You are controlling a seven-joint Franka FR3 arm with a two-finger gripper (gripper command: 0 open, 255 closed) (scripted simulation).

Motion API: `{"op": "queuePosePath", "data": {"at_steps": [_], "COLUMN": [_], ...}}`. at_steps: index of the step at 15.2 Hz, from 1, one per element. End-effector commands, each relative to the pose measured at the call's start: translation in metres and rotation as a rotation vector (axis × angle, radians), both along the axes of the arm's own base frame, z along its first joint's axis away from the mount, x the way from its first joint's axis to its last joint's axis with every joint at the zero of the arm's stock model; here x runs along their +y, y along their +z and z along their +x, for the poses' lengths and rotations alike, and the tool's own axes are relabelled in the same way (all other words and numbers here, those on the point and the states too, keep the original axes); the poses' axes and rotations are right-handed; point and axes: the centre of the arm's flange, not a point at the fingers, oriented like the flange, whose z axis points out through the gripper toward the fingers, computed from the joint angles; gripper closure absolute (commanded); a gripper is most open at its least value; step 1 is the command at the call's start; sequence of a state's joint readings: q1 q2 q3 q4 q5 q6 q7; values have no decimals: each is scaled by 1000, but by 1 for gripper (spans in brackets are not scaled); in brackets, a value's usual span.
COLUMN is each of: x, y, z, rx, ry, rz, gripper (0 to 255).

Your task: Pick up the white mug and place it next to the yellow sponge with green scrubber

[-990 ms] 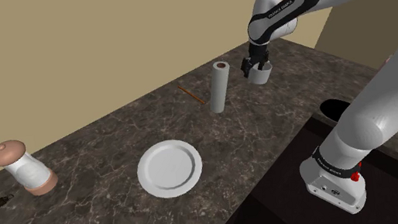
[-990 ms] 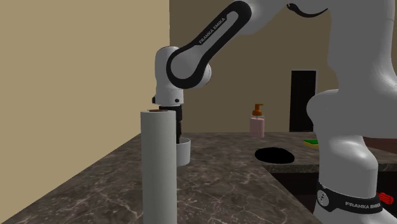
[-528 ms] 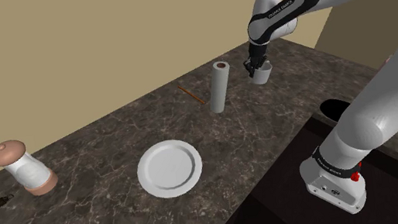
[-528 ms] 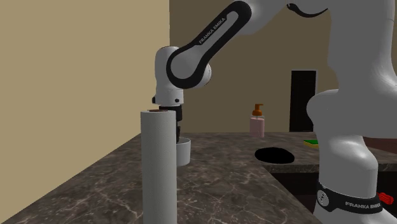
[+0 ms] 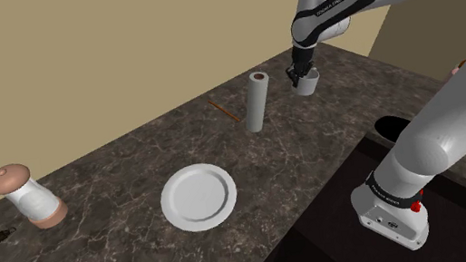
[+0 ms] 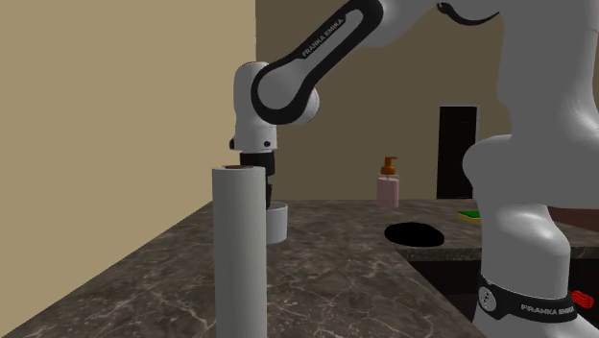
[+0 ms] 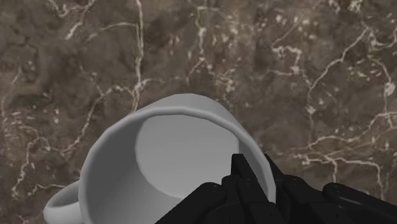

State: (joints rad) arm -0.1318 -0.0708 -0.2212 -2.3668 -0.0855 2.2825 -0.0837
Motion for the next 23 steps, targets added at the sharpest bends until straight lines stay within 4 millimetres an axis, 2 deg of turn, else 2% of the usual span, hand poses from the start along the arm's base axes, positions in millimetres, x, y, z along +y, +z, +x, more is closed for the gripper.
{"op": "queuePosePath", "data": {"at_steps": [1, 23], "x": [0, 0], "y": [10, 126], "z": [0, 0], "rx": [0, 0], "ry": [0, 0], "rz": [0, 0], "gripper": [255, 255]}}
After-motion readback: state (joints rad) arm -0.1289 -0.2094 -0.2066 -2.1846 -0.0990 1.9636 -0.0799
